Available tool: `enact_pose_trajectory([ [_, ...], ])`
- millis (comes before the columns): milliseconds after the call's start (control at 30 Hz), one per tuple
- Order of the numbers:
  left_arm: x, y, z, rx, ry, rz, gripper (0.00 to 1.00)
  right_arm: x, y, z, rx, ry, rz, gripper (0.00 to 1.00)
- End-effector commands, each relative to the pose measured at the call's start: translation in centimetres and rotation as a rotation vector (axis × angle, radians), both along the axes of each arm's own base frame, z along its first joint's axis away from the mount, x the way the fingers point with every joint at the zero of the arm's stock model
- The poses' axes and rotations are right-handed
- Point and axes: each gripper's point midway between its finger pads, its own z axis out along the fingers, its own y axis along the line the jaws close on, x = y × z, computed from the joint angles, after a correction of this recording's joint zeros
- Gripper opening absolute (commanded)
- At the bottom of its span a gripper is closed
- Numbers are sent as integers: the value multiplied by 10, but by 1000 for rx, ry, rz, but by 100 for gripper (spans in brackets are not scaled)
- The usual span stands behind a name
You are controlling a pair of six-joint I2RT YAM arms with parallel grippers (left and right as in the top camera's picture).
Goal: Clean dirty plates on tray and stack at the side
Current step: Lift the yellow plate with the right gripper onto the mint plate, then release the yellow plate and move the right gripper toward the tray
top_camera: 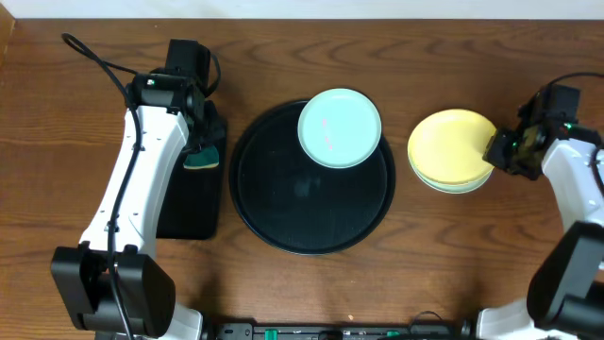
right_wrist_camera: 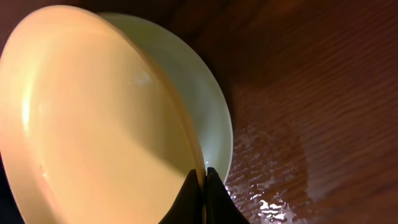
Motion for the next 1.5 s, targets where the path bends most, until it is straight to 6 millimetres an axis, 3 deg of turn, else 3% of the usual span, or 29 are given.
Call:
enact_pose_trajectory([
  [0, 3, 3, 8, 12, -21, -3, 7, 3, -9, -5, -27, 13, -3, 4],
  [67, 3, 3, 8, 12, -21, -3, 7, 4, -9, -5, -29, 6, 5, 13],
  [167, 3, 3, 8, 12, -21, -2, 7, 11, -3, 2, 8, -27, 20, 18],
  [367, 3, 3, 8, 12, -22, -3, 7, 49, 51, 54, 185, -183, 216, 24],
  [533, 3, 3, 8, 12, -22, -3, 7, 70, 87, 94, 74, -227, 325, 35],
  [767, 3, 3, 8, 12, -22, -3, 7, 82, 129, 119, 55, -286, 423, 35],
  [1000, 3, 3, 8, 12, -22, -3, 7, 103, 191, 104, 141, -297, 582, 35],
  [1167, 3, 3, 8, 12, -22, -3, 7, 123, 225, 74, 166, -206, 671, 39],
  [1200, 3, 3, 8, 12, -22, -2, 7, 131, 232, 58, 172, -171, 679, 40],
  [1467, 3, 3, 8, 12, -22, -3, 7, 136, 240, -5, 182, -63, 718, 39],
])
